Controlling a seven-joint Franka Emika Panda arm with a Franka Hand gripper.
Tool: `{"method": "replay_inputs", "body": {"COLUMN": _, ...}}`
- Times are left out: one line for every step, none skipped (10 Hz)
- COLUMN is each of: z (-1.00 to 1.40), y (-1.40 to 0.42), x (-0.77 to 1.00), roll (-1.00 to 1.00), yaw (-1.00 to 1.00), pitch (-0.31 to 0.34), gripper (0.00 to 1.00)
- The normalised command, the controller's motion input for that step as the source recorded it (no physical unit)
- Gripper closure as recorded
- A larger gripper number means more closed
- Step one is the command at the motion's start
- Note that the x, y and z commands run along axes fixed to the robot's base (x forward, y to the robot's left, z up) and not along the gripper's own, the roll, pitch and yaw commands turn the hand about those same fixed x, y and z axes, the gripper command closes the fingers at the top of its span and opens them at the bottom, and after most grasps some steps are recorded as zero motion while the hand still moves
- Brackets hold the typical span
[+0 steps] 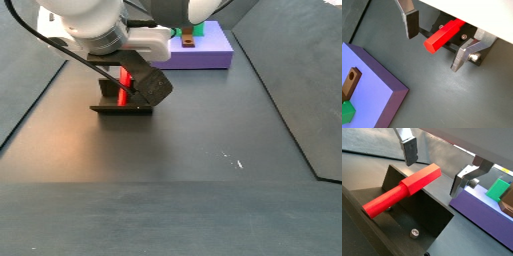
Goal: Pick up the red object. Move up. Place the red object on the fixture. Regrasp the red object. Move to above the board. Insert the red object.
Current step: Regrasp the red object.
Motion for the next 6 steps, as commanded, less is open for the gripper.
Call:
{"method": "replay_inputs", "body": {"z": 0.33, "y": -0.04, "x": 0.21, "roll": 0.06, "yaw": 0.07, "pitch": 0.000, "gripper": 0.00}}
{"method": "replay_inputs", "body": {"z": 0.77, "y": 0.07, "x": 0.23, "roll": 0.00, "yaw": 0.02, "pitch": 0.000, "gripper": 0.00}}
{"method": "replay_inputs", "body": {"z": 1.00, "y": 0.08, "x": 0.16, "roll": 0.00, "yaw": 0.01, "pitch": 0.000, "gripper": 0.00}}
{"method": "replay_inputs", "body": {"z": 0.99, "y": 0.00, "x": 0.00, "roll": 0.00, "yaw": 0.00, "pitch": 0.000, "gripper": 0.00}}
{"method": "replay_inputs", "body": {"z": 0.78, "y": 0.00, "x": 0.00, "roll": 0.02, "yaw": 0.00, "pitch": -0.020, "gripper": 0.00}}
{"method": "replay_inputs", "body": {"z": 0.63, "y": 0.00, "x": -0.03, "roll": 0.21, "yaw": 0.00, "pitch": -0.029, "gripper": 0.00}}
